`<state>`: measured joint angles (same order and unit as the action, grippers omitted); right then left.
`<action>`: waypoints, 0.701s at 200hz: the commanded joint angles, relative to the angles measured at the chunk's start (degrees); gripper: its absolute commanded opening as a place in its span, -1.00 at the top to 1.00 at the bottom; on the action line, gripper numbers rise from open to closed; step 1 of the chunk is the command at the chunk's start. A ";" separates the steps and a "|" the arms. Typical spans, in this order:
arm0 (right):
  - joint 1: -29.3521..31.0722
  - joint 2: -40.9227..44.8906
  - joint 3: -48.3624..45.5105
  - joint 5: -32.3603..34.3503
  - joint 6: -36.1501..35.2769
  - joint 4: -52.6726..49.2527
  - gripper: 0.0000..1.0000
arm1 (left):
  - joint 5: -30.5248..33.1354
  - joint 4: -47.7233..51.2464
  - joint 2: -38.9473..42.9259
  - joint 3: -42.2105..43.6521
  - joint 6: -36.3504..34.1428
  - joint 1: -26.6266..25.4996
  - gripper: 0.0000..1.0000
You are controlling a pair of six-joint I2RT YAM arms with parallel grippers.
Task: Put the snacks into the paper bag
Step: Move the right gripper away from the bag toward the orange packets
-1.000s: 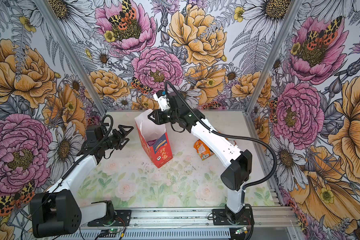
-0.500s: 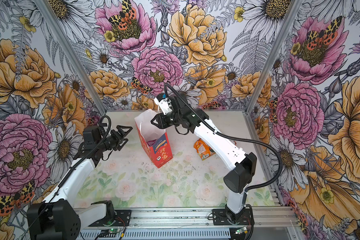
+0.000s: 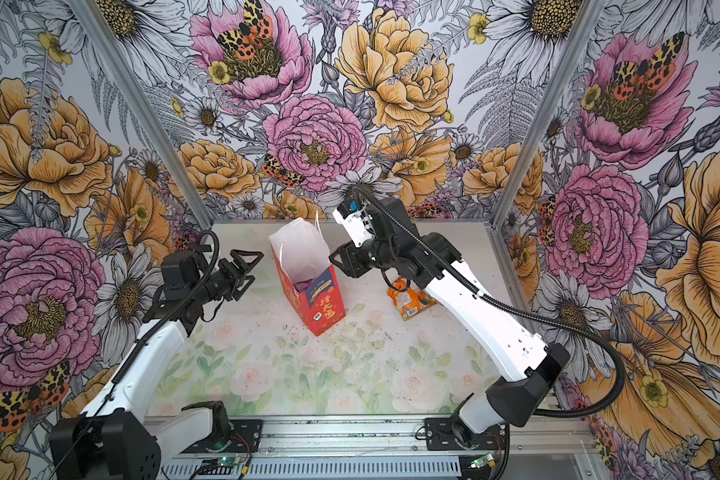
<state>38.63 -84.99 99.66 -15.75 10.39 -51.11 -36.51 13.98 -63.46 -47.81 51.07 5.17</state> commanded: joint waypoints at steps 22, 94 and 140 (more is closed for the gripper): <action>-2.01 4.92 -6.30 4.78 1.23 -0.92 -0.16 | 0.52 0.52 0.68 -1.79 0.35 0.46 -0.98; -8.60 7.47 -15.20 8.36 8.20 -0.83 -0.51 | 0.85 0.52 0.88 -1.82 0.36 0.13 -0.98; -13.05 5.97 -18.82 11.86 11.20 -0.74 -0.63 | 0.92 0.26 0.16 -1.78 0.26 0.10 -0.97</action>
<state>27.20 -78.76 81.93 -6.76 19.00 -52.07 -36.51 14.17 -63.46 -48.01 51.07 5.17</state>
